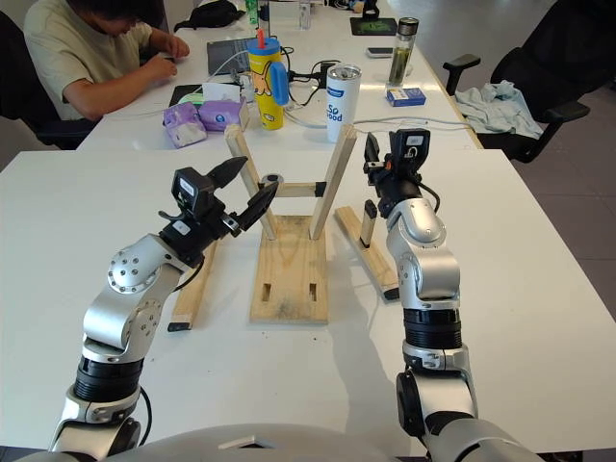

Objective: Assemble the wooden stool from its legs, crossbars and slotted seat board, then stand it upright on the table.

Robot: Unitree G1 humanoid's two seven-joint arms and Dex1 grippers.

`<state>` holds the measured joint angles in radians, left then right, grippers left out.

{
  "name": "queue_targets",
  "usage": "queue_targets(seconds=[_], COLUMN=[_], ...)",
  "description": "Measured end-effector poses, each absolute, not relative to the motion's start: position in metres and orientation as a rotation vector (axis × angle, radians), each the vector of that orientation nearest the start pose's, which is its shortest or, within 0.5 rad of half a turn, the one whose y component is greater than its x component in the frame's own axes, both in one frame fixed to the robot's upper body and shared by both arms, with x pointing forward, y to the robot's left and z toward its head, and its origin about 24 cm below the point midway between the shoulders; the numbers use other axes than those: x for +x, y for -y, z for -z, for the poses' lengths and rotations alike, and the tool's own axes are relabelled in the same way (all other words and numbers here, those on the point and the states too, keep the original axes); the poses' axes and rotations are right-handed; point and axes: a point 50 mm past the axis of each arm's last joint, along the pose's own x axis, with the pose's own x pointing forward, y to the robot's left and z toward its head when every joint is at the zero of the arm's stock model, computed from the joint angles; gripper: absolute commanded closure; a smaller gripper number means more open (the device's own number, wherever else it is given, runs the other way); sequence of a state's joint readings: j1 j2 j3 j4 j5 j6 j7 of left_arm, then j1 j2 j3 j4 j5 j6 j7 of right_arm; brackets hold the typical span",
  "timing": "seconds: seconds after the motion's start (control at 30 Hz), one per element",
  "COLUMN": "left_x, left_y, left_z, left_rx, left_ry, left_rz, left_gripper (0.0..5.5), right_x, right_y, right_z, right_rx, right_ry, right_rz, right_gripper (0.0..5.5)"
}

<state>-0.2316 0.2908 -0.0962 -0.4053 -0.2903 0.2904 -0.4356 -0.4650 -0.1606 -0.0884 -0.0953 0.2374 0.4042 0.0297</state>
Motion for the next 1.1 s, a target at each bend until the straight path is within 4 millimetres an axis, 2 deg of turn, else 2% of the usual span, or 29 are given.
queue_targets(seconds=[0.13,0.27,0.33,0.4,0.5,0.67,0.87,1.0,1.07,1.1], left_x=[0.260,0.260,0.260,0.260,0.260,0.260,0.260,0.257,0.255,0.254], left_y=[-0.119,-0.119,-0.119,-0.118,-0.118,-0.119,-0.119,-0.121,-0.122,-0.123], left_z=[-0.161,-0.161,-0.161,-0.161,-0.160,-0.160,-0.159,-0.153,-0.150,-0.149], left_rx=[0.093,0.091,0.090,0.083,0.080,0.076,0.076,0.066,0.060,0.064], left_ry=[0.286,0.286,0.286,0.288,0.284,0.284,0.283,0.257,0.238,0.232], left_rz=[0.699,0.698,0.696,0.695,0.690,0.682,0.681,0.686,0.703,0.709], left_gripper=[2.11,2.11,2.11,2.11,2.11,2.11,2.11,2.11,2.11,2.11], right_x=[0.323,0.321,0.322,0.320,0.320,0.328,0.322,0.315,0.311,0.307], right_y=[0.157,0.154,0.148,0.149,0.155,0.166,0.163,0.170,0.182,0.193], right_z=[-0.170,-0.200,-0.184,-0.127,-0.121,-0.125,-0.132,-0.168,-0.181,-0.182], right_rx=[0.045,0.028,0.020,0.037,0.040,0.020,0.057,0.064,0.031,0.006], right_ry=[0.186,0.333,0.268,0.026,-0.004,-0.015,0.100,0.256,0.284,0.269], right_rz=[-0.104,-0.098,-0.107,-0.060,-0.025,-0.018,-0.072,-0.106,-0.114,-0.118], right_gripper=[3.56,3.56,3.56,3.56,3.56,3.56,3.56,3.56,3.56,3.56])
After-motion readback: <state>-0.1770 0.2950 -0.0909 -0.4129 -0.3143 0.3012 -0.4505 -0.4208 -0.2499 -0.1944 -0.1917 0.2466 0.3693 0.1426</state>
